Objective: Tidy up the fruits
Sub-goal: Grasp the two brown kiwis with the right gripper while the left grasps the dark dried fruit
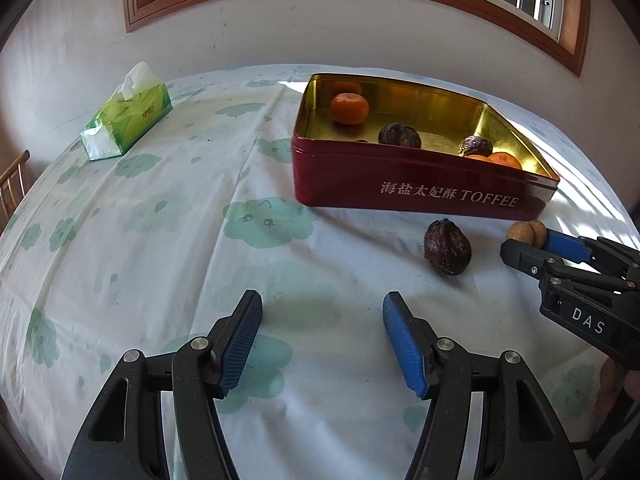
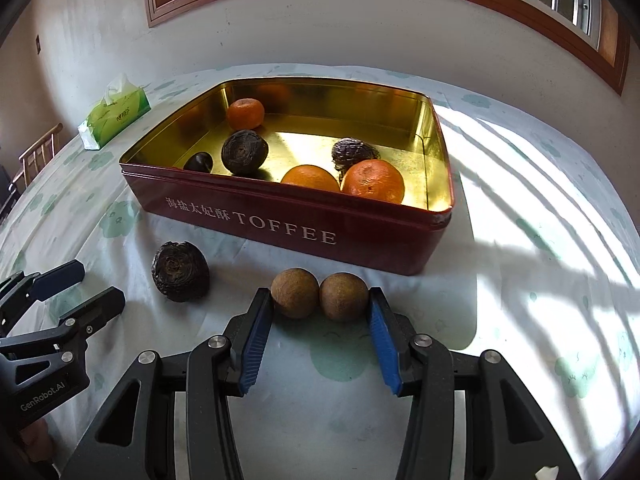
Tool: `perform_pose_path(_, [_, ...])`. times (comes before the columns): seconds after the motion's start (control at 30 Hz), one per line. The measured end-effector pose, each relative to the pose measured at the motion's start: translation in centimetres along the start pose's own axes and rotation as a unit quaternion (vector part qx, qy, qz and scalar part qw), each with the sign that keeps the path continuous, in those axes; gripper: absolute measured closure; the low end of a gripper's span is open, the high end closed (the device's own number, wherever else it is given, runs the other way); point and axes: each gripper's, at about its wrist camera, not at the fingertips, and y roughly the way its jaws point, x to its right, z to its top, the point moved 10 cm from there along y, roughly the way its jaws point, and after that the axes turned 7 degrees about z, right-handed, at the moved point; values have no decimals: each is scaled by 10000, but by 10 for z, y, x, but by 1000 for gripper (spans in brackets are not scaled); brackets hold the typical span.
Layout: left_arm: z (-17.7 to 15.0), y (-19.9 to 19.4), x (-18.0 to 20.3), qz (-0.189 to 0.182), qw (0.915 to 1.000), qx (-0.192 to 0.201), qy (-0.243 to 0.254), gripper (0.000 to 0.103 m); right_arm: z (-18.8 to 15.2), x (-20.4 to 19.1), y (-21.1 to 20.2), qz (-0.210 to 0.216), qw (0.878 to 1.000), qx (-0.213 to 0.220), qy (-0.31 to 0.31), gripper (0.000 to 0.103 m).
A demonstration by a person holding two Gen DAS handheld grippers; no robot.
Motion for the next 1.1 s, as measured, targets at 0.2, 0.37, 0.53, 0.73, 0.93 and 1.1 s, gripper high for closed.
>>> perform_pose_path(0.2, [1,-3,27,-217,9997,-16,125,39,-9,31,-12,-170,9995,52,249,58])
perform_pose_path(0.37, [1,-6,43,-307,9992,11,260,39,-14,53,-20,-257,9987,87,440,58])
perform_pose_path(0.53, [4,-6,57,-393,9987,31,325,39,-18,68,-25,-350,9976,117,593,58])
perform_pose_path(0.73, [14,0,68,-375,9988,49,323,39,-17,68,-24,-386,9976,103,571,58])
perform_pose_path(0.93, [23,12,67,-288,9994,-37,193,39,-19,68,-25,-386,9976,107,568,58])
perform_pose_path(1.1, [28,18,66,-171,9996,-42,236,40,-18,67,-24,-414,9976,94,543,57])
